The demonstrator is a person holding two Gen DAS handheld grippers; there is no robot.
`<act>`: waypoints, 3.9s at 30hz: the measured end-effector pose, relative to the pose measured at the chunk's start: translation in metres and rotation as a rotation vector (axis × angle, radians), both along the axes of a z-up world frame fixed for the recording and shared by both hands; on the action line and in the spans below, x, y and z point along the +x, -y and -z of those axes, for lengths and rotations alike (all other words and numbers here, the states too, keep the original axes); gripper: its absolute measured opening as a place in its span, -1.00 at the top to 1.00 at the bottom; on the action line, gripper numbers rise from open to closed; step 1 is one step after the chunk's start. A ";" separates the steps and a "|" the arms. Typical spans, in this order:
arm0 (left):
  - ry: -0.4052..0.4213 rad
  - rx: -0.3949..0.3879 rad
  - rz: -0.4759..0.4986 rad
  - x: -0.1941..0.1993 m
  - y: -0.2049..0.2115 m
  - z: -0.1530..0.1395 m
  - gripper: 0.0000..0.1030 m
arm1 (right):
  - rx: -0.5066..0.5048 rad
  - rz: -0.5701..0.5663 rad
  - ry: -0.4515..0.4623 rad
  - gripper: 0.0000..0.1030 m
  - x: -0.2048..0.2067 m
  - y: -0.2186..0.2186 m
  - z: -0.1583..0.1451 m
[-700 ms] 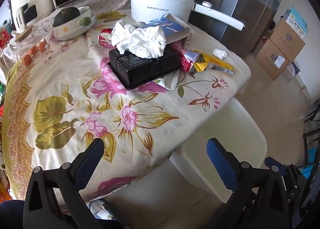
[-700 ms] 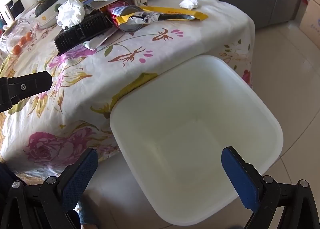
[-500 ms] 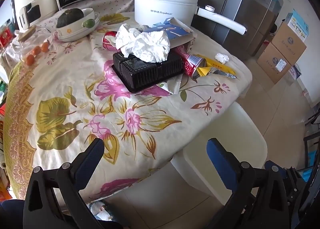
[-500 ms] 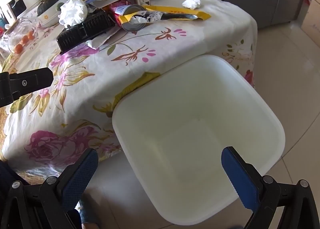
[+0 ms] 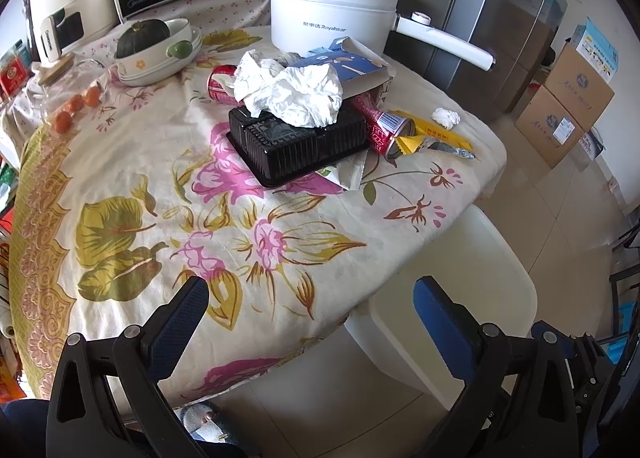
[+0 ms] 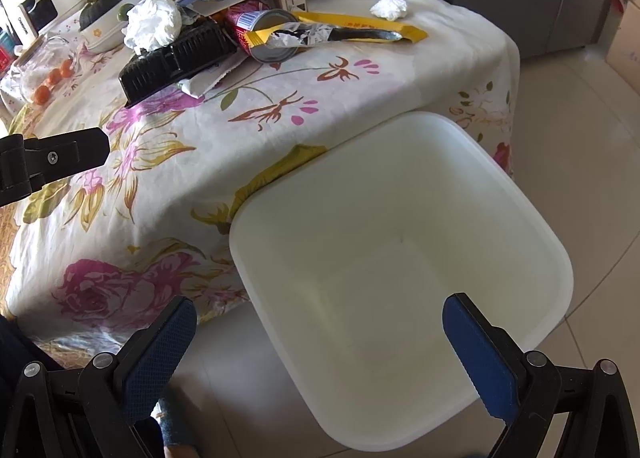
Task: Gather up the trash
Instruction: 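Move both tools from the white bin toward the cluttered table, then grasp the yellow snack packet with the right gripper while the left gripper grasps crumpled tissue, then carry the yellow packet and tissue over the white bin and release both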
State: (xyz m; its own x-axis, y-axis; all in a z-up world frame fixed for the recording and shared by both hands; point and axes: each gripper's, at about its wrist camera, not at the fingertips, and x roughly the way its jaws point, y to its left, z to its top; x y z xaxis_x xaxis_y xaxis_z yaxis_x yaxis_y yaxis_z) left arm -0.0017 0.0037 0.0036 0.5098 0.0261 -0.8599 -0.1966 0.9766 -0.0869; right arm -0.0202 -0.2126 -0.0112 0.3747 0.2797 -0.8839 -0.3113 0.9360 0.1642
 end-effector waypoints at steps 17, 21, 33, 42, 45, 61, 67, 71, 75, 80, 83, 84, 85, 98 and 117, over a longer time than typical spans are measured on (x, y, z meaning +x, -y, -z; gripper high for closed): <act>0.058 0.036 -0.054 0.009 -0.024 -0.022 -1.00 | 0.002 -0.030 0.148 -1.00 0.023 -0.010 -0.042; 0.040 0.053 -0.060 0.013 -0.027 -0.032 -1.00 | -0.007 -0.028 0.180 -1.00 0.033 -0.010 -0.054; 0.047 0.110 -0.031 0.073 -0.033 -0.074 -1.00 | -0.048 -0.097 0.266 -1.00 0.073 -0.031 -0.084; 0.011 0.069 -0.087 0.121 -0.065 -0.042 -1.00 | -0.054 -0.178 0.282 -1.00 0.127 -0.054 -0.070; -0.023 0.032 -0.116 0.129 -0.085 -0.029 -1.00 | -0.037 -0.181 0.248 -1.00 0.138 -0.051 -0.060; -0.015 0.030 0.004 0.155 -0.051 -0.010 -0.76 | 0.350 -0.041 -0.107 -1.00 0.206 -0.030 -0.012; -0.047 0.020 -0.027 0.155 -0.060 0.002 -0.63 | 0.388 -0.070 -0.150 -0.98 0.207 -0.049 -0.005; -0.030 -0.021 -0.035 0.155 -0.067 0.000 0.03 | 0.381 -0.038 -0.130 -0.97 0.215 -0.043 -0.009; -0.019 -0.053 -0.044 0.154 -0.071 0.000 0.35 | 0.352 0.069 -0.146 -0.92 0.232 -0.014 -0.002; 0.004 -0.148 -0.061 0.146 -0.080 -0.007 0.41 | 0.408 0.209 -0.262 -0.69 0.243 0.018 0.027; 0.015 -0.171 -0.069 0.141 -0.085 -0.011 0.42 | 0.444 0.277 -0.279 -0.57 0.242 0.034 0.027; 0.019 -0.180 -0.071 0.139 -0.087 -0.012 0.43 | 0.455 0.297 -0.269 -0.53 0.242 0.039 0.025; 0.025 -0.198 -0.074 0.137 -0.089 -0.013 0.43 | 0.463 0.309 -0.255 -0.51 0.242 0.043 0.022; 0.067 -0.366 -0.083 0.116 -0.116 -0.021 0.44 | 0.300 0.223 -0.161 0.73 0.234 0.013 0.029; 0.041 -0.388 -0.016 0.107 -0.105 -0.020 0.42 | 0.388 0.168 -0.060 0.75 0.162 0.050 -0.028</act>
State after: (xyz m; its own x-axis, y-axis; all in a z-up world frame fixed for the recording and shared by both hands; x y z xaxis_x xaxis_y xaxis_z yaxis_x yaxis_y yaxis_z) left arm 0.1048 0.1083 0.0231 0.5464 -0.2886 -0.7862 -0.2004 0.8664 -0.4574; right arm 0.1420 -0.2629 0.0171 0.3943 0.5353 -0.7470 -0.1389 0.8382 0.5274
